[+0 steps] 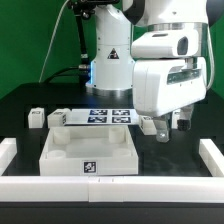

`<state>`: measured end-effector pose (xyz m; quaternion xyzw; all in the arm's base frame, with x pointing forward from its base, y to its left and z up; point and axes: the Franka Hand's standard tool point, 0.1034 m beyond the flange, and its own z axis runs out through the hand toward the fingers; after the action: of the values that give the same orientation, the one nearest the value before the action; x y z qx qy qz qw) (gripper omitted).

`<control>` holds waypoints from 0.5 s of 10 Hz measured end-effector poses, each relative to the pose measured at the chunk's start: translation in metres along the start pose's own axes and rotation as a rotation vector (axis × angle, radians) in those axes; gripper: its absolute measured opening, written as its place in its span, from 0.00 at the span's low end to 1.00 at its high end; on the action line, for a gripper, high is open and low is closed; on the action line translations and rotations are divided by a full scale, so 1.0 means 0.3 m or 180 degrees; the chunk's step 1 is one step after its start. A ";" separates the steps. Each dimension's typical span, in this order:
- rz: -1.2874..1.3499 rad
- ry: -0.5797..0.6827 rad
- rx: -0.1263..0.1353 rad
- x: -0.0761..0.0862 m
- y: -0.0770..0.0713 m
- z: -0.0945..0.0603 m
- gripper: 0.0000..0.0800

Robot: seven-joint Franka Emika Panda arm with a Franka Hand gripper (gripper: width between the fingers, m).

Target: Assemble one leg

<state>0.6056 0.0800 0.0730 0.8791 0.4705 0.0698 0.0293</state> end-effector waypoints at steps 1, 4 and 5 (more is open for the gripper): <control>-0.0001 -0.0001 -0.0001 0.000 0.000 0.000 0.81; 0.0002 0.0000 0.0001 0.000 -0.001 0.000 0.81; 0.0003 0.0000 0.0002 0.000 -0.001 0.000 0.81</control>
Offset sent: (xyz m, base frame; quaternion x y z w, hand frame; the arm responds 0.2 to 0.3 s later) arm 0.0000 0.0000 0.0000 0.0000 0.0000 0.0000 1.0000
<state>0.6054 0.0802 0.0729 0.8793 0.4702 0.0697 0.0290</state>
